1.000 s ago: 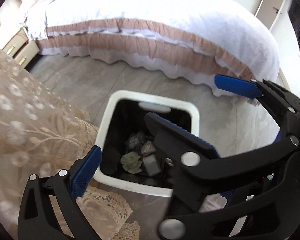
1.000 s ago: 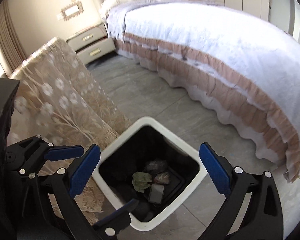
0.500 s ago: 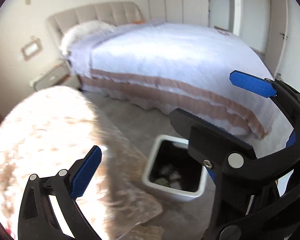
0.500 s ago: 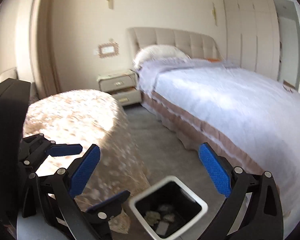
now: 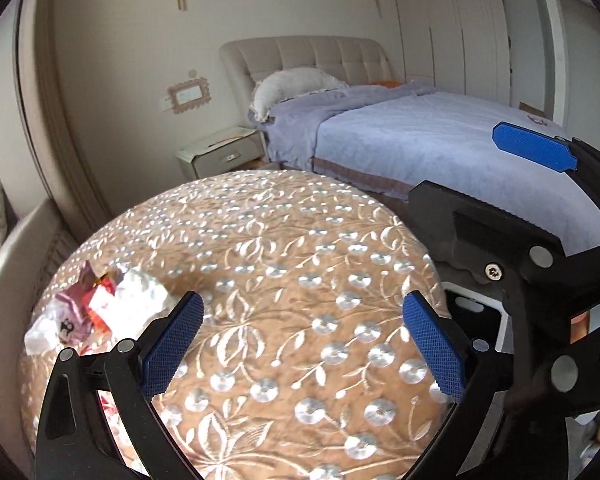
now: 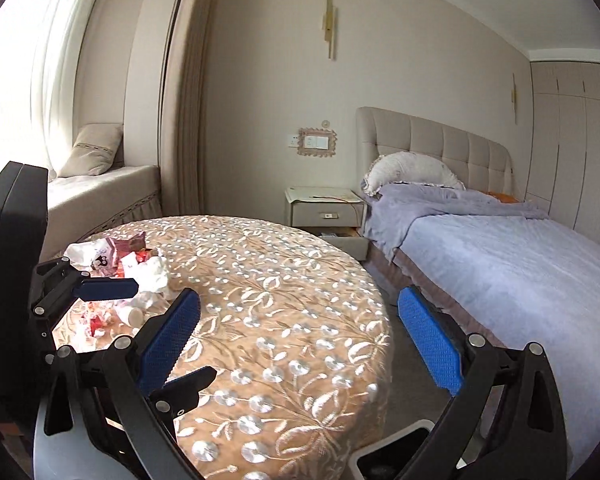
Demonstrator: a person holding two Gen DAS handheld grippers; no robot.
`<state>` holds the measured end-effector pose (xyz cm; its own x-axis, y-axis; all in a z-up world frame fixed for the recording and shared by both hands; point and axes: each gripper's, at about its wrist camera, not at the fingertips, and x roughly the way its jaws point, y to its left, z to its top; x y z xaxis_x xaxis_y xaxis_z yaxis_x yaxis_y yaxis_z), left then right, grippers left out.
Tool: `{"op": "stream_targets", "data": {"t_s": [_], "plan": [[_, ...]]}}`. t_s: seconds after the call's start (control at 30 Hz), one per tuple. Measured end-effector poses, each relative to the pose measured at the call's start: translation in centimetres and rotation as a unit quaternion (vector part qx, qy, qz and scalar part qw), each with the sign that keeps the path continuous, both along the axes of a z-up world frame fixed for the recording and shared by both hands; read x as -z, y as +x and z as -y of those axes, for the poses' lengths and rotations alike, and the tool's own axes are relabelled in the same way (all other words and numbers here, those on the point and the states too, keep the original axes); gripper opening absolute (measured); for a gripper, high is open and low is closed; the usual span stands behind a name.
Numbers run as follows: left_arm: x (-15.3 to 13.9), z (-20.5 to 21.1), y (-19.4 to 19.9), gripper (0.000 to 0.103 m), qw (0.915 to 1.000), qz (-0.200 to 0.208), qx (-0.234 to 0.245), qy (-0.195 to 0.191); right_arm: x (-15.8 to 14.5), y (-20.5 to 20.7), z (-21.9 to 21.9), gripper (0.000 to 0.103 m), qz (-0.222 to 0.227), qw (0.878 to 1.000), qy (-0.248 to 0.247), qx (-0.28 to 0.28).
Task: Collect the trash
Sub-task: 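Return both tools to the table above the remaining trash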
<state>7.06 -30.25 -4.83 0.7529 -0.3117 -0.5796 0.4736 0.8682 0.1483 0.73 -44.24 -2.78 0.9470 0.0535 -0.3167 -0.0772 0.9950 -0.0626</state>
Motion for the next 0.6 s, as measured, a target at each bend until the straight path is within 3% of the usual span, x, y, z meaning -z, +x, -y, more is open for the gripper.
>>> {"op": "stream_targets", "data": {"t_s": [0.6], "plan": [[0.1,-14.4,1.4,0.098,0.9933,-0.004,-0.105,-0.047,-1.6,2.3,-12.7,0.099,-0.005,0.996,-0.036,-0.087]]}}
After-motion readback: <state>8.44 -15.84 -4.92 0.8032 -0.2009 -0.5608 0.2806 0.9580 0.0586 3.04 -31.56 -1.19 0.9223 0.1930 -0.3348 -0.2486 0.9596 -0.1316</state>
